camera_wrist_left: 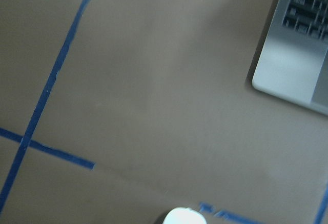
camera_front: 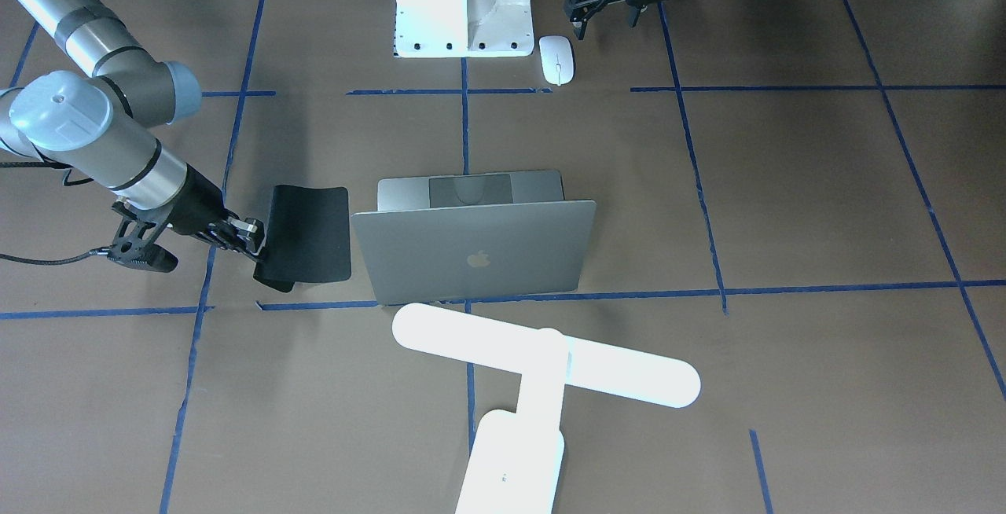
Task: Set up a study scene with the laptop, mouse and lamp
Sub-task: 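Carry the black mouse pad beside the laptop while the left arm reaches the mouse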
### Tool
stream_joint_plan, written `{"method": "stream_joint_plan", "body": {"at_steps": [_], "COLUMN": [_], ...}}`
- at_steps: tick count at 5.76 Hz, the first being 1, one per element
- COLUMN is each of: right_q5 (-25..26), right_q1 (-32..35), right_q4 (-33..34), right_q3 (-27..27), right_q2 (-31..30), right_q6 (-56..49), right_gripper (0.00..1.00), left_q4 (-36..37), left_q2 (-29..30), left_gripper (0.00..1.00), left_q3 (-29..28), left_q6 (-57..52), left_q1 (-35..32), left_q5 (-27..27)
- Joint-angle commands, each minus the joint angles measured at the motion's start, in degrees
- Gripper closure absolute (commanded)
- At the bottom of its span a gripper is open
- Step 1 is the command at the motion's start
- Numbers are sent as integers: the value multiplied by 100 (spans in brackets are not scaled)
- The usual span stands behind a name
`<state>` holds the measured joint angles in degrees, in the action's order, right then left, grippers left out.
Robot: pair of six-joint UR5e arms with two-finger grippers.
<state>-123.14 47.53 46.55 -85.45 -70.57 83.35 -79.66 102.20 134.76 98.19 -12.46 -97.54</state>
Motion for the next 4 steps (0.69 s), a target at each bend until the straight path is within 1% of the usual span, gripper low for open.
{"method": "stream_joint_plan", "body": {"at_steps": [1,2,3,4], "right_q5": [0,0,9,-9], "right_q1": [-7,2,19,37], "right_q4": [13,21,21,47], "right_q3": [169,187,222,213], "right_q2": [157,227,245,298], "right_q6": [58,50,32,49], "right_gripper": [100,97,14,0], "left_q4": [-23,-84,-84,-128], "left_q2": [62,54,63,63], "left_gripper": [2,2,1,0], "left_q3": [-185,-196,-300,-588], "left_q6": [-28,-80,-942,-1395], "left_q1": [183,209,540,604], "left_q5": [60,69,112,113]}}
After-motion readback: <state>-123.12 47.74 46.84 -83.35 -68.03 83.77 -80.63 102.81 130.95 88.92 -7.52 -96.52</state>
